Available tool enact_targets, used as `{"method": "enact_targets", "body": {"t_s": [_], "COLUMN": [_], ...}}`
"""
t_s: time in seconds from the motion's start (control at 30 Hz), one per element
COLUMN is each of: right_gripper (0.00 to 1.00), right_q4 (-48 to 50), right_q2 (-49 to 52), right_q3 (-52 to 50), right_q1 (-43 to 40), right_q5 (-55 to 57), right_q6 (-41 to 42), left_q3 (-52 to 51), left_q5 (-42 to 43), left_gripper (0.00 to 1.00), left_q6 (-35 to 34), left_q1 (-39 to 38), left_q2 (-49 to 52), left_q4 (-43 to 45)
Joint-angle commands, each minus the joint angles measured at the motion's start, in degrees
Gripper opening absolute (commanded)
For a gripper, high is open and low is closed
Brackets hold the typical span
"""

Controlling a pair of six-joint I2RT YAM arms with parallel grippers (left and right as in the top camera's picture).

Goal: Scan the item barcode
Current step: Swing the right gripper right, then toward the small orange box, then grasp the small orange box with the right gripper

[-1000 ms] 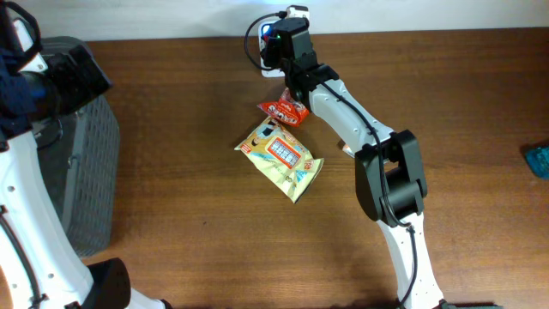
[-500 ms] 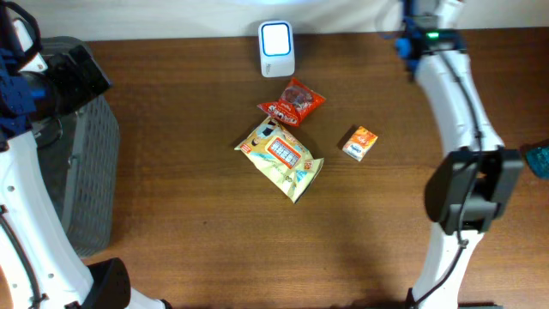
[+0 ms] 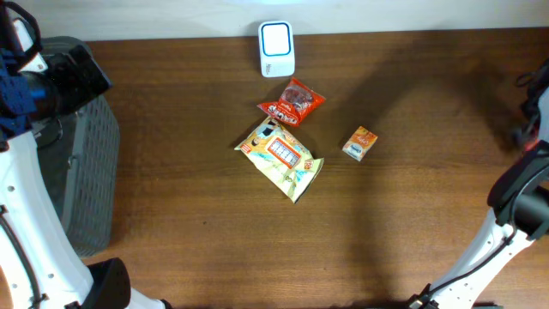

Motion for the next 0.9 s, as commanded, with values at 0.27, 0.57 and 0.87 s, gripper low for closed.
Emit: {"method": "enact_targets", "body": {"t_s": [0.27, 0.57, 0.87], "right_gripper": [0.82, 0.48, 0.50], "right_q4": [0.46, -22.58, -25.64], "right_q2": [1.33, 1.33, 1.33], "right_q3": [-0.20, -0.22, -7.82], "right_q1": [3.17, 23.63, 31.61], "right_q5": [-59.87, -52.68, -49.96], "right_q6": [-5.25, -17.49, -17.46], "left_q3": [0.22, 0.22, 0.22], "left_q5": [0.00, 0.00, 0.00], "left_gripper": [0.99, 0.99, 0.99], "left_q6": [-0.74, -0.74, -0.74], "left_q1": [0.24, 0.24, 0.24], "left_q2": [-0.02, -0.02, -0.02], "left_q4": [0.07, 0.07, 0.07]}}
